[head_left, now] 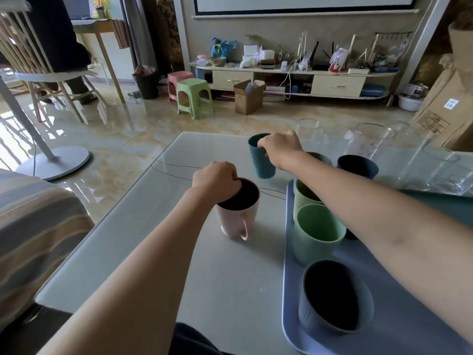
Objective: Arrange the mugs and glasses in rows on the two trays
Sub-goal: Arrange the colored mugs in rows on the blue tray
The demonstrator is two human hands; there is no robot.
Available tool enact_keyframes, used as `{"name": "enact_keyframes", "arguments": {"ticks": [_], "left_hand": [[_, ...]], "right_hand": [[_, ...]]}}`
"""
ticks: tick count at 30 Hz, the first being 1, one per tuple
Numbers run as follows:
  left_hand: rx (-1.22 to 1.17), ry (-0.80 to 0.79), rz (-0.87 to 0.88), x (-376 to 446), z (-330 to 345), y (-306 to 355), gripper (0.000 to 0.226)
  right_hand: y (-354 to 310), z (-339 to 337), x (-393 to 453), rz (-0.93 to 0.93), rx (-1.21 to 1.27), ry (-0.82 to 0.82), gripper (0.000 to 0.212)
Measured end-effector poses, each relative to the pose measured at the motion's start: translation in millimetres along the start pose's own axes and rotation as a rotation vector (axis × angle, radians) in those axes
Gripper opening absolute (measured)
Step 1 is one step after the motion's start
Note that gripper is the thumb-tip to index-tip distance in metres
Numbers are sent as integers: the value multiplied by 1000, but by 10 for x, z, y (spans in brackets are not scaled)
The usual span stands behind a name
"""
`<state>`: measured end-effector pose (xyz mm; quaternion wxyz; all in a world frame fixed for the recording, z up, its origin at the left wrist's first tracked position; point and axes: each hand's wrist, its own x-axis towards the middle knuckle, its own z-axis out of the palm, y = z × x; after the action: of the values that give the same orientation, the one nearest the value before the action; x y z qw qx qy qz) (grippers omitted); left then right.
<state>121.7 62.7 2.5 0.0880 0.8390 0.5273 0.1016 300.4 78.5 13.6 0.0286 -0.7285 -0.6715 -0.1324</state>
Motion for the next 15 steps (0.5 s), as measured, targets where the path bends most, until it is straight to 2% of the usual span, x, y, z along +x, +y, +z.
{"name": "enact_keyframes", "arguments": {"ticks": [2, 4, 6, 10, 12, 15], "left_hand": [[26, 22, 70, -8, -8, 35, 39], [1, 113, 124, -37, -66, 107, 46], [-49, 147, 139, -76, -141, 184, 44], [12, 96, 196, -254, -190, 281, 29], [28, 96, 220, -364, -193, 327, 22], [49, 13, 224, -540, -187, 395, 23]], "right_hand": [[32, -113, -116, -59, 32, 139, 28], [85, -274, -268, -94, 94, 266, 29], [179, -442, -472, -116, 166, 394, 29], [496, -692, -1098, -120, 221, 711, 32], [689, -772, -1451, -86, 235, 752, 32], [936, -827, -1912, -92, 212, 674, 35]]}}
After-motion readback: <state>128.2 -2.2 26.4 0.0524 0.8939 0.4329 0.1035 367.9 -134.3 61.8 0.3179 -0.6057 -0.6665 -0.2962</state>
